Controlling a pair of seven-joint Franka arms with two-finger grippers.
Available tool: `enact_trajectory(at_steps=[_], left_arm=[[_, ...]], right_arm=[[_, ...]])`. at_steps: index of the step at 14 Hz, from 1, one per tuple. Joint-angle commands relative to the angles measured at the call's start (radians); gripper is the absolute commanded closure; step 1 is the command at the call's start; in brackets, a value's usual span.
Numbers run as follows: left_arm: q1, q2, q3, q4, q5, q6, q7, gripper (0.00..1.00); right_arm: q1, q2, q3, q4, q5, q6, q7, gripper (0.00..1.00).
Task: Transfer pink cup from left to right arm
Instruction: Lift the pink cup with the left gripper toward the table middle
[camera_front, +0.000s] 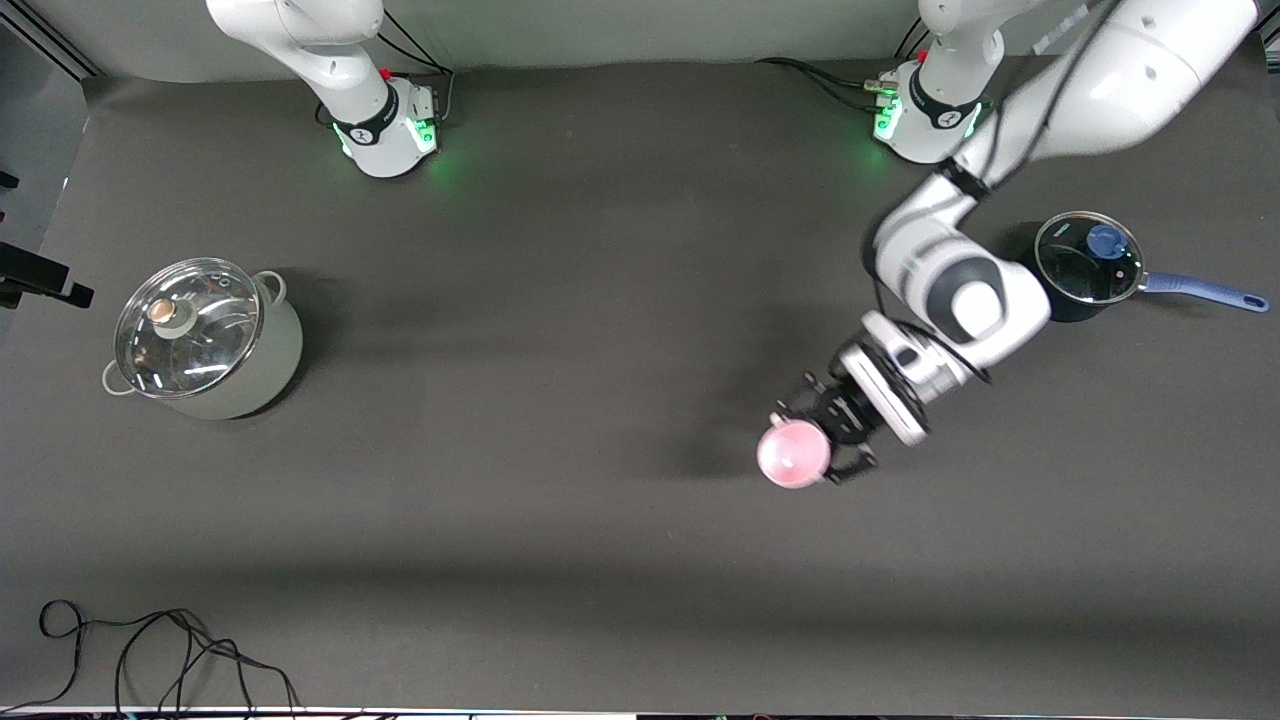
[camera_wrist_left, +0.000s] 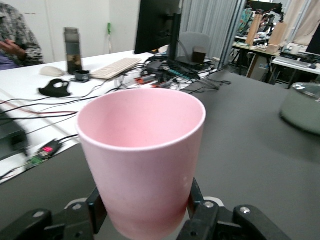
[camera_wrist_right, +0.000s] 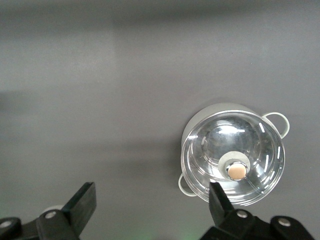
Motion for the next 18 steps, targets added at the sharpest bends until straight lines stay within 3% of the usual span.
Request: enact_trajectory(at_steps=[1,3,4,7,13,18], left_arm=[[0.020,-0.105,-0.105,-0.059,-0.050,0.073,-0.076,0.67],[0.014,-0.105,-0.199,-0.044,-0.053,0.165,-0.110,0.67],[0.017,-0.107,-0.242,-0.038,-0.054,0.199,-0.139,0.67],[-0.013,-0.108,-0.317,-0.001,-0.056,0.300,-0.188,0.67],[-0.079,-0.146,-0.385,0.045,-0.056,0.432,-0.263,0.67],[-0.083,-0.176,-0.386,0.044,-0.055,0.434,-0.297,0.67]], right_arm=[[0.008,0.005,-0.008,0.016,0.017,-0.011,-0.017,0.00],[0.010,0.007,-0.006,0.014,0.034,-0.008,-0.005,0.00],[0.008,0.007,-0.006,0.013,0.086,-0.008,0.010,0.00],[0.023,0.005,0.010,0.014,0.125,-0.010,0.281,0.00],[0.269,0.031,0.015,0.024,0.120,0.073,0.778,0.00],[0.330,0.067,0.017,0.043,0.123,0.113,0.837,0.00]])
